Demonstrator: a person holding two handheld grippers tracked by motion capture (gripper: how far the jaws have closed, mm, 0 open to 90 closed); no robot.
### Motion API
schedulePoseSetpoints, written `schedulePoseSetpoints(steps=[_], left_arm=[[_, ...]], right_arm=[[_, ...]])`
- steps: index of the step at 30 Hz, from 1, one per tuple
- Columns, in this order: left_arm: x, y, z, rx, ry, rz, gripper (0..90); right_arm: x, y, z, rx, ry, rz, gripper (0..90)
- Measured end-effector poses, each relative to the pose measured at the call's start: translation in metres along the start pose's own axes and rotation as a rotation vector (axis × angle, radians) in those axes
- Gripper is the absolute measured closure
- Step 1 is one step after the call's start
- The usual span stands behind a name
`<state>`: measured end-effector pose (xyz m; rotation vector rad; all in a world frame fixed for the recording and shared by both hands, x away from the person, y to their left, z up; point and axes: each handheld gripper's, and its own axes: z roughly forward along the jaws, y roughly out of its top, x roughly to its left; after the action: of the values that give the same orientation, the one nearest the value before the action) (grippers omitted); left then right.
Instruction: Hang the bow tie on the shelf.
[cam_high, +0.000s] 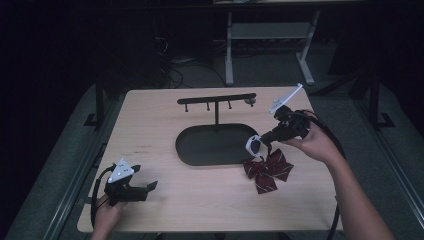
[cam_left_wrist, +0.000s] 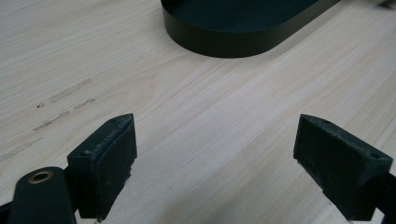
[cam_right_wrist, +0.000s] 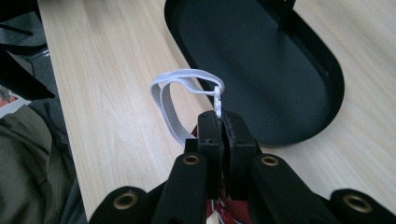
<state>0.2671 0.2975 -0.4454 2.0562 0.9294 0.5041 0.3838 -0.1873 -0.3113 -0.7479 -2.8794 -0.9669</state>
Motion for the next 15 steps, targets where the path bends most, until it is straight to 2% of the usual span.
schedulePoseSetpoints(steps=[9,15], left_arm=[[-0.001,0.001,0.001,0.008,-0.009,0.011,13.1],[-0.001,0.000,0.000,-0.004,-0.007,0.001,13.1]], right_arm=[[-0.005,0.016,-0.002,0.009,-0.003,-0.001,87.1],[-0.007,0.024,-0.005,0.016,-0.012,-0.010,87.1]])
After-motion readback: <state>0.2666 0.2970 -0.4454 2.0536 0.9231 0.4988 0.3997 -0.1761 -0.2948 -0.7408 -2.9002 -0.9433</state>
